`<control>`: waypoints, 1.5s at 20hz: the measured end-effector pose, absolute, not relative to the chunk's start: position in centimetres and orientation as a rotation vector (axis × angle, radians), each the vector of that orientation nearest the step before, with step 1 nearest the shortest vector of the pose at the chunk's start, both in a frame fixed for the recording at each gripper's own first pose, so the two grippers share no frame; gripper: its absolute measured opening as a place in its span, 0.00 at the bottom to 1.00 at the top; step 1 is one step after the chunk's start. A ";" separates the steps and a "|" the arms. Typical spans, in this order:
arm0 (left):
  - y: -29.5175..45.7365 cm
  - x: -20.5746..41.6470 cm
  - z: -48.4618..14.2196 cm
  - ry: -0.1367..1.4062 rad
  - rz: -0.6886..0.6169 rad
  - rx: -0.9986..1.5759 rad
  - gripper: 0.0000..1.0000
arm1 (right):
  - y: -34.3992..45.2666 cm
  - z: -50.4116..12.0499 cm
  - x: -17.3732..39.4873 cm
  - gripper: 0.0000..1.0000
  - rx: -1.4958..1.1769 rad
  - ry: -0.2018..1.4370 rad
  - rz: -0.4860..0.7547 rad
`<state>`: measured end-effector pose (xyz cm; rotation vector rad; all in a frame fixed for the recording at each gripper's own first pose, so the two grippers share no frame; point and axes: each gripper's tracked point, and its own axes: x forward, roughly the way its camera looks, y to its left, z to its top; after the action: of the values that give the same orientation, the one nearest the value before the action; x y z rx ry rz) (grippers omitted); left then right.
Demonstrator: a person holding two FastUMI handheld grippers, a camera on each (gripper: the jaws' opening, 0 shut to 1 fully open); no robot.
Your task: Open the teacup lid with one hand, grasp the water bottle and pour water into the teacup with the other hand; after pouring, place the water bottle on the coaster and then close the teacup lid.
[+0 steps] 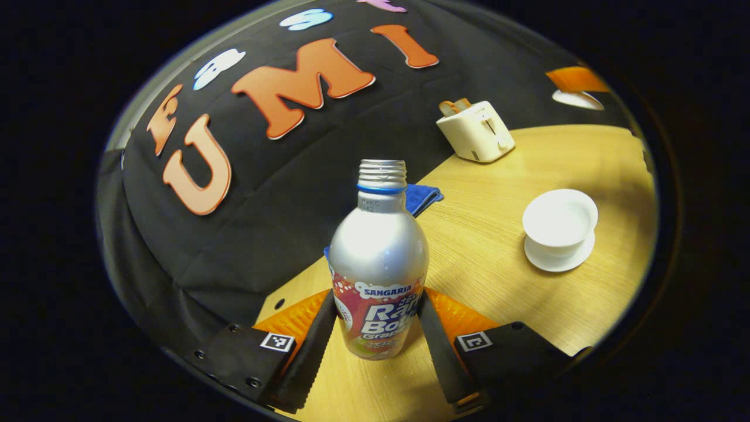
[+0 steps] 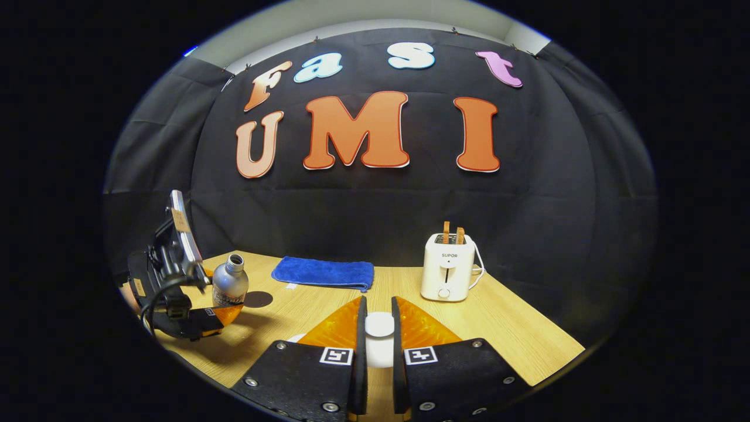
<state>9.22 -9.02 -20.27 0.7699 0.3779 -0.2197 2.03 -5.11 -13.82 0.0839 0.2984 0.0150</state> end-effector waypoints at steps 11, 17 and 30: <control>-12.6 9.2 -21.8 0.318 -0.341 1.201 0.83 | -6.5 -14.2 1.3 0.17 0.100 0.294 0.020; -13.3 9.6 -21.0 0.261 -0.375 1.409 0.85 | -7.6 -15.1 0.6 0.18 0.107 0.312 0.012; -14.0 11.0 -18.5 0.144 -0.385 1.711 0.83 | -9.3 -15.7 -0.2 0.17 0.113 0.321 -0.014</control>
<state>11.02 -14.02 -18.53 1.7114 0.1439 -0.3849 -0.22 -9.34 -15.69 0.1131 0.3208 -0.0141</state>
